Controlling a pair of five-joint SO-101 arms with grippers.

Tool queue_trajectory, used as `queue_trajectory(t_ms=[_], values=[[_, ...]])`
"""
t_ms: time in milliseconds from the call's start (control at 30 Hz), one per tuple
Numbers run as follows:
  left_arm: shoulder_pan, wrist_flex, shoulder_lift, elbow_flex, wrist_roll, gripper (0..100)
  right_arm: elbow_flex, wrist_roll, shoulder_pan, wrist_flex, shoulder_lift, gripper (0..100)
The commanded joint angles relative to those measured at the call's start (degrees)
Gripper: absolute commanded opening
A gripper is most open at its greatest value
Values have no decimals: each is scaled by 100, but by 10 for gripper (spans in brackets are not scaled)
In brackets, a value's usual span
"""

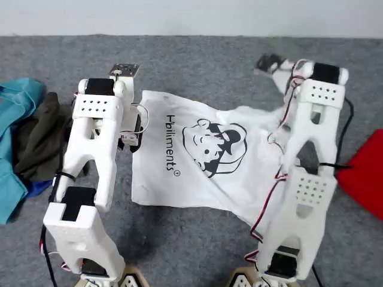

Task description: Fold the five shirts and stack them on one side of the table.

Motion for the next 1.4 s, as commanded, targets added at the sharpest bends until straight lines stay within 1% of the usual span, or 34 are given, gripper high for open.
queue_trajectory(t_ms=[0, 67, 100, 167, 300, 333, 400, 500, 633, 800, 967, 1033, 1067, 1133, 1200, 1333, 1367], values=[[26, 167, -325, -22, 53, 88, 2374, 607, 66, 242, -1341, 11], [26, 167, -325, -22, 44, 88, 3235, 835, 4, 224, -1815, 42], [26, 167, -325, -22, 44, 88, 3499, 835, -22, 207, -1991, 77], [26, 167, -325, -22, 44, 88, 3684, 835, -57, 215, -2211, 188], [26, 167, -325, -22, 53, 88, 3719, 826, -57, 251, -2607, 446], [26, 167, -325, -22, 53, 88, 3719, 826, -57, 251, -2756, 496], [26, 176, -325, -22, 53, 88, 3684, 738, -75, 242, -3099, 552], [26, 176, -325, -22, 62, 87, 3499, 527, -215, 198, -3547, 559], [26, 176, -325, -22, 62, 87, 3429, 123, -558, -479, -3451, 559], [26, 176, -325, -22, 62, 87, 3332, -387, -910, -1235, -2422, 559], [26, 185, -325, -22, 53, 87, 2585, -695, -884, -1604, -1341, 559], [26, 185, -325, -22, 53, 87, 2136, -712, -884, -1578, -919, 545], [26, 185, -325, -22, 44, 87, 1925, -703, -884, -1552, -708, 522], [26, 185, -325, -22, 44, 87, 1574, -703, -884, -1543, -338, 443], [26, 185, -325, -22, 44, 87, 1275, -703, -875, -1358, -22, 325], [18, 185, -325, -22, 44, 87, 712, -712, -690, -980, 312, 46], [18, 185, -325, -22, 44, 87, 571, -712, -629, -980, 330, 0]])
